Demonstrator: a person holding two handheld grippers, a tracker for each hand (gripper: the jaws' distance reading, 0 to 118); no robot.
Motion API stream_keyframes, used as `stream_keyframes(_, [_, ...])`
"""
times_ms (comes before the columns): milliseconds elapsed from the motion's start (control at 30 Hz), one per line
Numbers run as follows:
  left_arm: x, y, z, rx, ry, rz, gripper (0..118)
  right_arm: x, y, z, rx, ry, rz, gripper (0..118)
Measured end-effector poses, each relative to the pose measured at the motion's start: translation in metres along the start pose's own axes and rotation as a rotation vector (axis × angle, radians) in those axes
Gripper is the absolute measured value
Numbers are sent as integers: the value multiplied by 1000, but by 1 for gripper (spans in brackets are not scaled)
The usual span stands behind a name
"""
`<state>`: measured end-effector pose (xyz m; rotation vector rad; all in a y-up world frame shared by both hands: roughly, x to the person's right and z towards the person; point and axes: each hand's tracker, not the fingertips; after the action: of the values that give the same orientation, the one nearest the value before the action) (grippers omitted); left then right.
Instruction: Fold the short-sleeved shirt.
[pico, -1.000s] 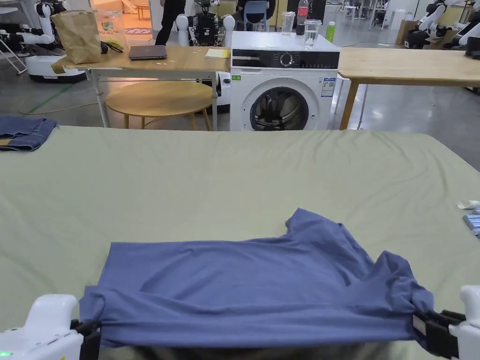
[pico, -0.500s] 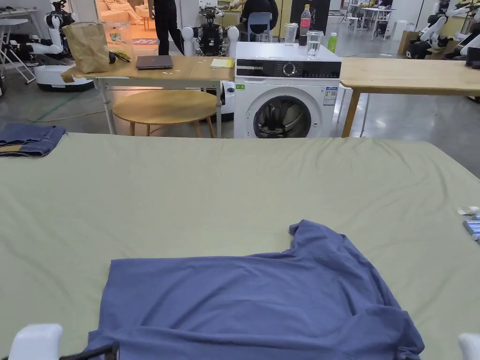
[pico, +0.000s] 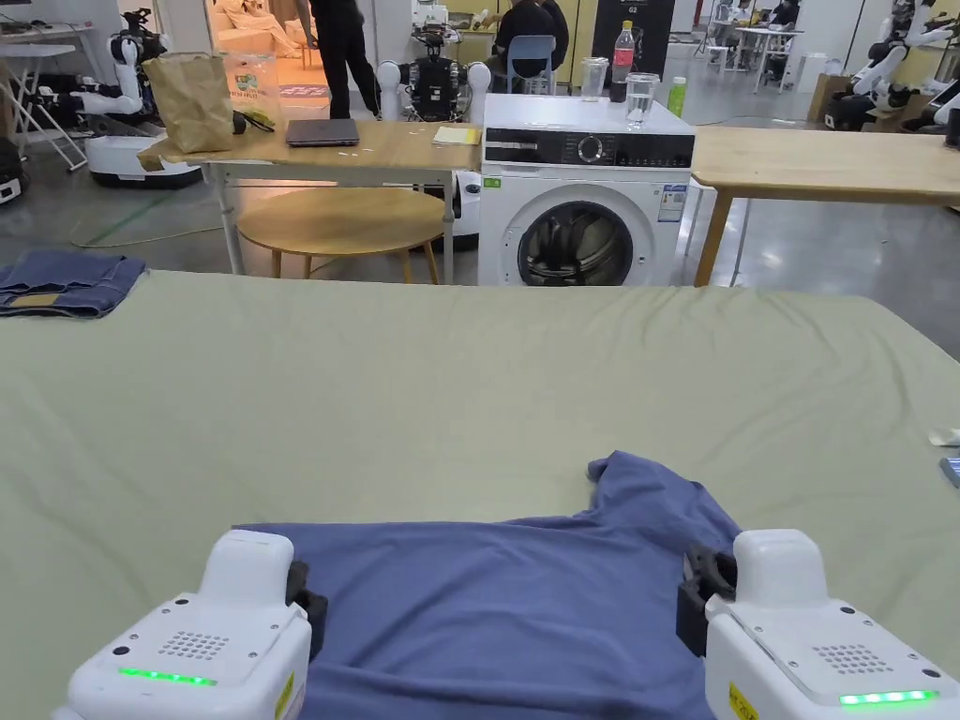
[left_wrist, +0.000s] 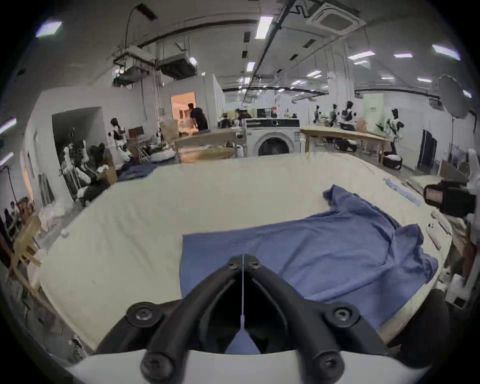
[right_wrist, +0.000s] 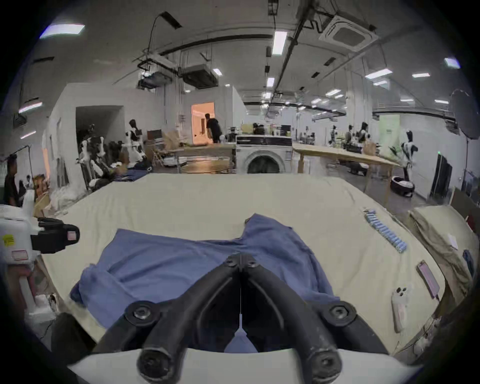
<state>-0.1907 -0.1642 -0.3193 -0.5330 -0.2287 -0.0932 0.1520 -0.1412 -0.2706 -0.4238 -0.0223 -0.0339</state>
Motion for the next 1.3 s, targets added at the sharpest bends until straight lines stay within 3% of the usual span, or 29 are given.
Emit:
stream_keyframes(133, [-15,-8,-17,-46,42,-8,0,2,-1,-10,-12,-16,34,0])
stream_keyframes(400, [-56,11,-78,-105,103,-42,0,19,-4,-46,-73,-33,21,0])
stream_keyframes(433, [-66,15,-94,-121,106,-39,6,22,-3,-51,-80,-35,20,0])
stream_keyframes(467, [-76,21,-107,-134,103,-20,38,25,-1,-56,-87,-36,20,0])
stream_keyframes(500, [-87,23,-126,-169,86,19,87,27,-2,-61,-92,-36,20,0])
stream_keyframes(533, [-98,24,-144,-201,98,42,118,29,-3,-66,-99,-38,20,0])
stream_keyframes(567, [-103,28,-148,-132,98,10,116,32,-2,-72,-108,-44,22,0])
stream_keyframes(700, [-120,26,-181,-297,172,57,116,46,-2,-93,-141,-71,27,0])
stream_keyframes(733, [-131,26,-224,-318,181,56,116,52,-1,-99,-150,-78,23,0])
stream_keyframes(800, [-131,24,-243,-349,180,44,109,65,-2,-113,-178,-104,20,0])
stream_keyframes(900, [-112,22,-253,-423,145,-46,82,88,1,-138,-217,-163,25,0])
stream_keyframes(967, [-105,28,-241,-388,133,-47,38,107,3,-160,-238,-186,-2,0])
stream_keyframes(1000, [-100,33,-232,-378,86,-48,7,116,5,-172,-252,-193,-17,9])
stream_keyframes(1033, [-95,36,-226,-366,97,-62,0,124,6,-184,-268,-185,-28,47])
stream_keyframes(1067, [-89,39,-219,-341,137,-111,0,133,6,-200,-297,-172,-38,86])
stream_keyframes(1100, [-90,43,-213,-343,117,-85,0,140,5,-218,-346,-176,-39,111])
stream_keyframes(1300, [-90,60,-190,-288,104,-45,0,154,-10,-285,-461,-200,-11,114])
